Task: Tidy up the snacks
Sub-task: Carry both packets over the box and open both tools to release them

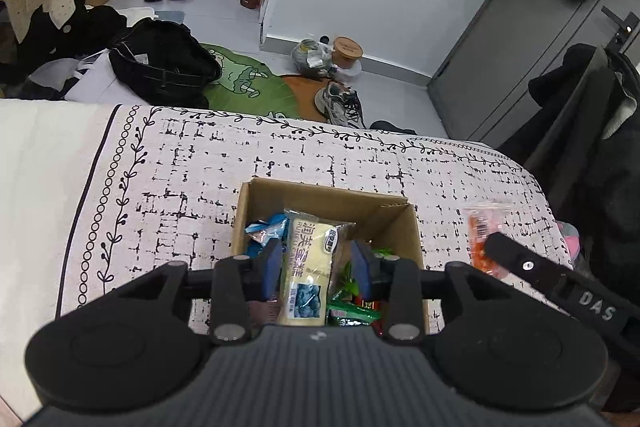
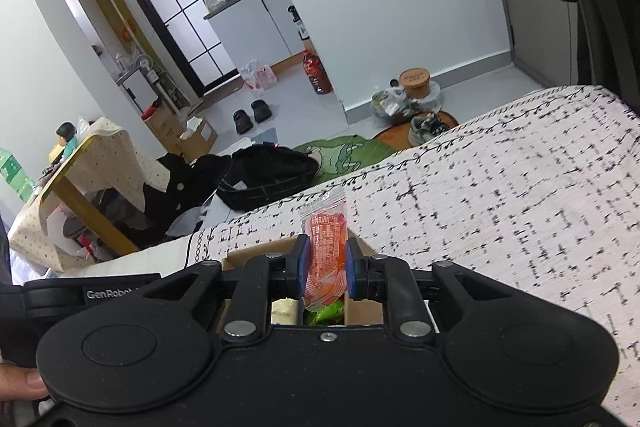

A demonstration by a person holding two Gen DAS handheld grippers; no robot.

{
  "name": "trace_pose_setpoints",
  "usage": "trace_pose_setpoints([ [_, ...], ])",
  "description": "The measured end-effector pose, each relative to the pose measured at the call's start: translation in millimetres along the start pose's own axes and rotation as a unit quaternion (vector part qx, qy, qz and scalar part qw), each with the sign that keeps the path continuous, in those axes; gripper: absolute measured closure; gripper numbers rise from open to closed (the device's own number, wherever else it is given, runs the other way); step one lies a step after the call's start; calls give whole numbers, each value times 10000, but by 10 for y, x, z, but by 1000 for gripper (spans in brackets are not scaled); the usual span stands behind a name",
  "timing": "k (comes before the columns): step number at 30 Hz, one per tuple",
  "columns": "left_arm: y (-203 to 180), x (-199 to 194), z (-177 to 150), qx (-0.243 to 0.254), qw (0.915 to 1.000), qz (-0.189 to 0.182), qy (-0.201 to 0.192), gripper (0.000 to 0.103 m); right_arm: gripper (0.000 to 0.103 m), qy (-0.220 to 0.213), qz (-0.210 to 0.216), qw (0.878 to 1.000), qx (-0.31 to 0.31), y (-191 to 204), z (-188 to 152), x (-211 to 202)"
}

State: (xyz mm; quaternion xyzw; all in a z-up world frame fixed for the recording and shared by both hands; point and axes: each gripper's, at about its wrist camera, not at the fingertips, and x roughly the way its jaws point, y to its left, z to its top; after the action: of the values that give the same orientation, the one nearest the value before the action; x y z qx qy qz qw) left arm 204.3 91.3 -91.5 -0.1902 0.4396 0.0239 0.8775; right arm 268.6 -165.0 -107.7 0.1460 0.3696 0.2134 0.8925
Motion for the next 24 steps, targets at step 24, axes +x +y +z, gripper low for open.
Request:
trace_pose_setpoints([
  [24, -162, -36, -55, 398, 9991, 137, -36, 34, 54, -100, 0, 9999, 67, -178, 47, -248],
])
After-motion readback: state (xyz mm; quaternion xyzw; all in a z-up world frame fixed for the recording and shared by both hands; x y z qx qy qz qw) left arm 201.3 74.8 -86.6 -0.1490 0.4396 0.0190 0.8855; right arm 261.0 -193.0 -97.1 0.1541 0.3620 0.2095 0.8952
